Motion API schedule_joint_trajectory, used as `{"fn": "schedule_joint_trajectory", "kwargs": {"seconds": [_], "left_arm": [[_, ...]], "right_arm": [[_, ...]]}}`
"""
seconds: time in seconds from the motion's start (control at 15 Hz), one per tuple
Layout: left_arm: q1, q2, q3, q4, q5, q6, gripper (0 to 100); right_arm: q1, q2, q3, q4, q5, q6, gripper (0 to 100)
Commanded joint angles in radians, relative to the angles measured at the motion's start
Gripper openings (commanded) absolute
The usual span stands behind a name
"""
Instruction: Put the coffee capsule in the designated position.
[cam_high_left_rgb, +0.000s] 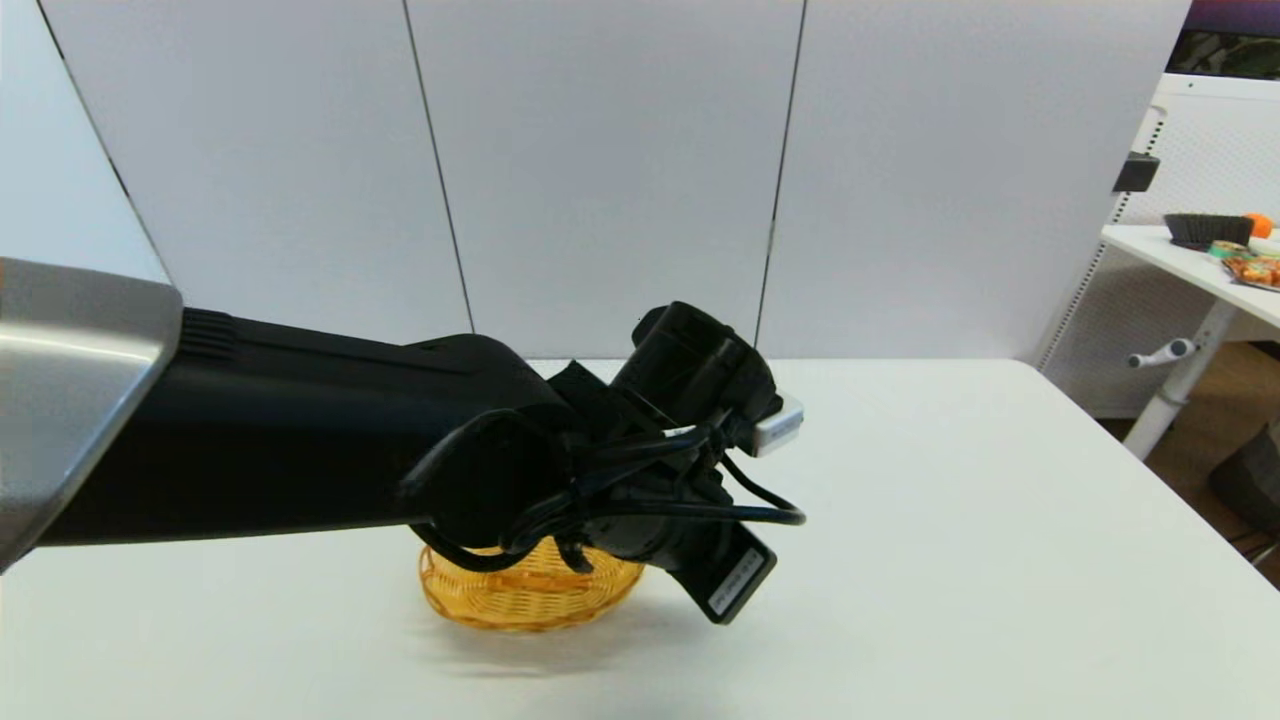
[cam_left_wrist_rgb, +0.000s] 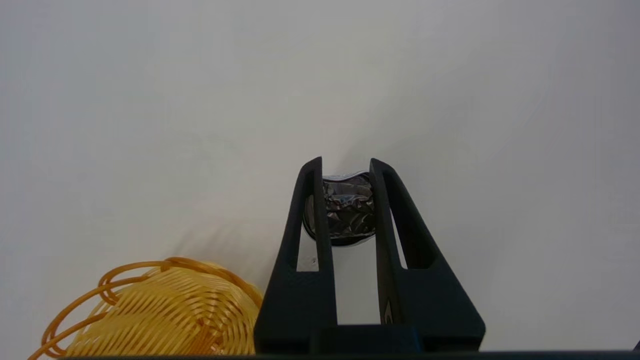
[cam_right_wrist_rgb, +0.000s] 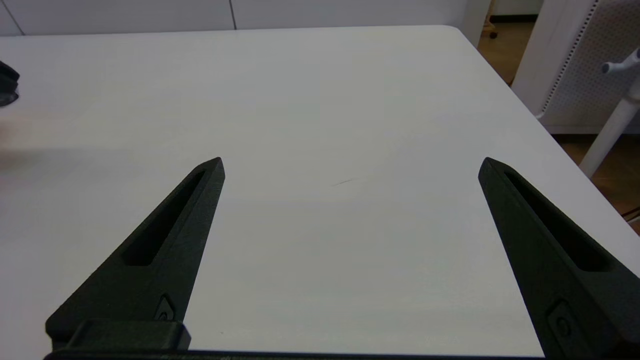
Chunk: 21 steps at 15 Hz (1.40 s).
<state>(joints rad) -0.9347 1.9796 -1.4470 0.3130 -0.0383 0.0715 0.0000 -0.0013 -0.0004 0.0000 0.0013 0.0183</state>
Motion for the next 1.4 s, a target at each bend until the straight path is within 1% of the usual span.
{"fn": "schedule_joint_trajectory", "kwargs": {"seconds": [0.07,0.13,0.2,0.53,0.73,0.93,1.07,1.2,1.27,1.4], "left_arm": [[-0.001,0.007,0.008,0.001,0.000,0.001,0],[-0.001,0.007,0.008,0.001,0.000,-0.001,0],[-0.001,0.007,0.008,0.000,0.000,0.001,100],[-0.001,-0.004,-0.001,-0.002,0.003,0.010,100],[0.000,-0.067,-0.038,-0.006,0.017,0.013,100],[0.025,-0.160,-0.070,-0.008,0.121,0.013,100],[0.047,-0.211,-0.107,-0.009,0.173,0.013,100],[0.082,-0.251,-0.187,-0.003,0.179,0.016,100],[0.117,-0.278,-0.231,-0.002,0.179,0.031,100],[0.218,-0.334,-0.285,0.000,0.179,0.139,100]], "right_arm": [[0.000,0.001,-0.001,0.000,0.000,0.000,100],[0.000,0.001,0.000,0.000,0.000,0.000,100],[0.000,0.001,0.000,0.000,0.000,0.000,100],[0.000,0.001,0.000,0.000,0.000,0.000,100],[0.000,0.001,-0.001,0.000,0.000,0.000,100],[0.000,0.001,-0.001,0.000,0.000,0.000,100],[0.000,0.001,0.000,0.000,0.000,0.000,100],[0.000,0.001,0.000,0.000,0.000,0.000,100],[0.000,0.001,0.000,0.000,0.000,0.000,100],[0.000,0.001,-0.001,0.000,0.000,0.000,100]]}}
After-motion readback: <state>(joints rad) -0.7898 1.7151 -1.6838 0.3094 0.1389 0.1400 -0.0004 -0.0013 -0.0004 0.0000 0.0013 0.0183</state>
